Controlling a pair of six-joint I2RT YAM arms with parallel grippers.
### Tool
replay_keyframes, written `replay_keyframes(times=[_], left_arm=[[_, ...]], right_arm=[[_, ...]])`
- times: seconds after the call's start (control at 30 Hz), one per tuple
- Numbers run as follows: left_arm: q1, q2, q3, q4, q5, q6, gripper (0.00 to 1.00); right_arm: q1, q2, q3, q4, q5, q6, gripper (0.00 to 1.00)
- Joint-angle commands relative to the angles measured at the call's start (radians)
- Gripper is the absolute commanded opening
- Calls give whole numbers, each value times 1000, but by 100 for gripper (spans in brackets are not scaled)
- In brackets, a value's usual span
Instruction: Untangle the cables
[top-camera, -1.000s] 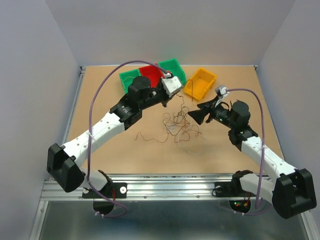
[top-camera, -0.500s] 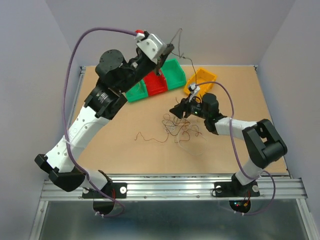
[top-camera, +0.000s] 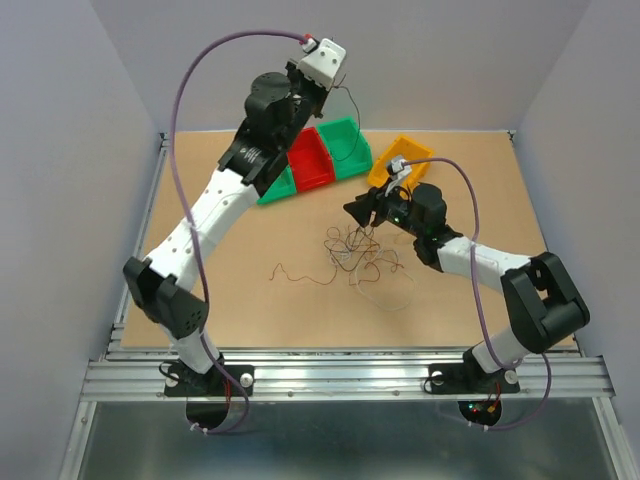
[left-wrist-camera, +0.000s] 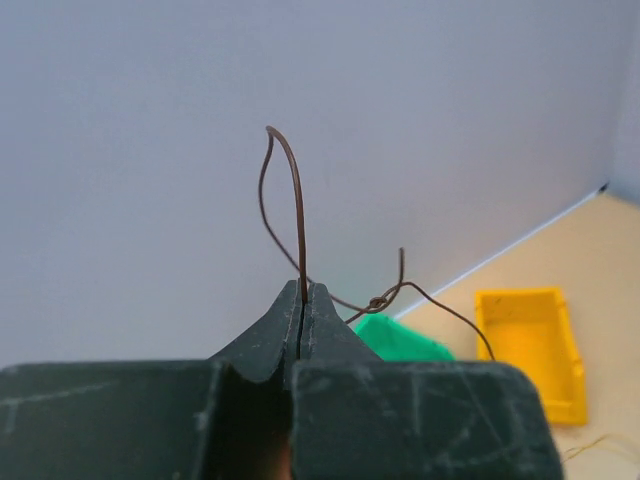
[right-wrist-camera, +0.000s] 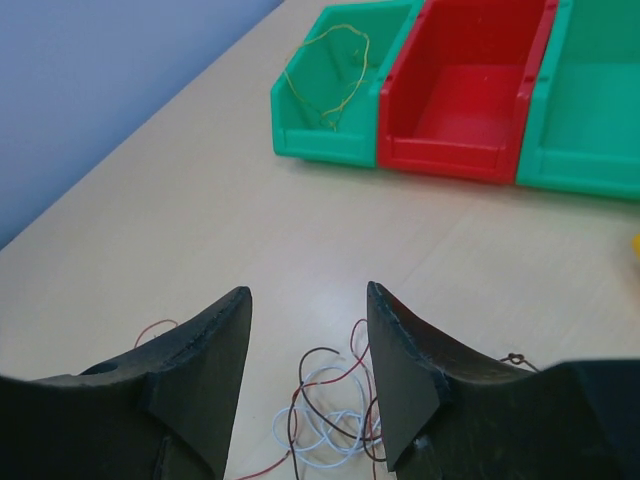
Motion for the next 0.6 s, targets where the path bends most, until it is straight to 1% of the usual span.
replay_keyframes(times=[0.0,0.13,0.33,0.47,0.57], left_arm=[[51,129,39,37,-105,72,0],[111,255,56,50,-160,120,0],[213,421,64,108,-139,128,0],[237,515,42,136,-128,154,0],[237,536,7,137,-116,165,0]], right_arm=[[5,-109,-35,-19,121,-42,55],[5,-186,-66,-63,195,-49,55],[5,-280,-106,-102,267,-59,55],[5,-317,-121,-112,282,-59,55],[5,-331,-129,-117,290,-59,55]])
